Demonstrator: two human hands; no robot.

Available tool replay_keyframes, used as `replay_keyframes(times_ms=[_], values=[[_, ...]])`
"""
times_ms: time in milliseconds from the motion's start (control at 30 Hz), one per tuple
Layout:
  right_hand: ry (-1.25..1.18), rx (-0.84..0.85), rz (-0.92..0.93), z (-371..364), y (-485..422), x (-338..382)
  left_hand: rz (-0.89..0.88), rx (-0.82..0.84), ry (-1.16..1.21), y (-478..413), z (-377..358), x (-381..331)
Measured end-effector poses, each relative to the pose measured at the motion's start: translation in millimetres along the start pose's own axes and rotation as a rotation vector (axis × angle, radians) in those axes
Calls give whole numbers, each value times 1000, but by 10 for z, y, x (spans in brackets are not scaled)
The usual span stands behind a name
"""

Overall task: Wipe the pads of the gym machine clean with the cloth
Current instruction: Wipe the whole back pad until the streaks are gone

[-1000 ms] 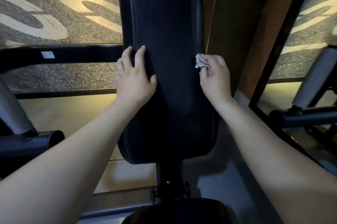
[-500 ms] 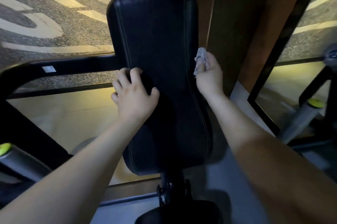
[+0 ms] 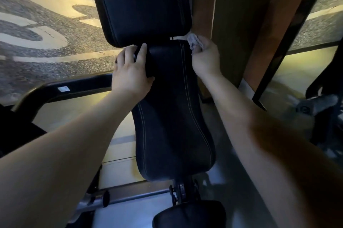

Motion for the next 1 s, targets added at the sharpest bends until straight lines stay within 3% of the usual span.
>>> replay_keyframes(times_ms=[200, 467, 667, 867, 1000], values=[[92, 75, -173, 166, 162, -328, 10, 13, -22, 17, -43, -21], [-29, 43, -29, -73, -112, 218, 47, 91, 10, -17, -12, 3], [-156, -112, -314, -118, -447, 283, 12, 161, -30, -45, 60, -16], [-132, -87, -92, -238, -790, 963, -14, 237, 10, -42, 184, -18], [192, -121, -56, -234, -609, 673, -45, 267, 24, -80, 223, 3]])
Point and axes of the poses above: each hand's wrist, its own y-axis away from the middle knuckle, its own z-axis out of the back of the hand, x = y × z, the point moved 2 cm from there along -y, towards the middle knuckle, and after that the axes turned 12 degrees about -y, right-handed, at the moved point
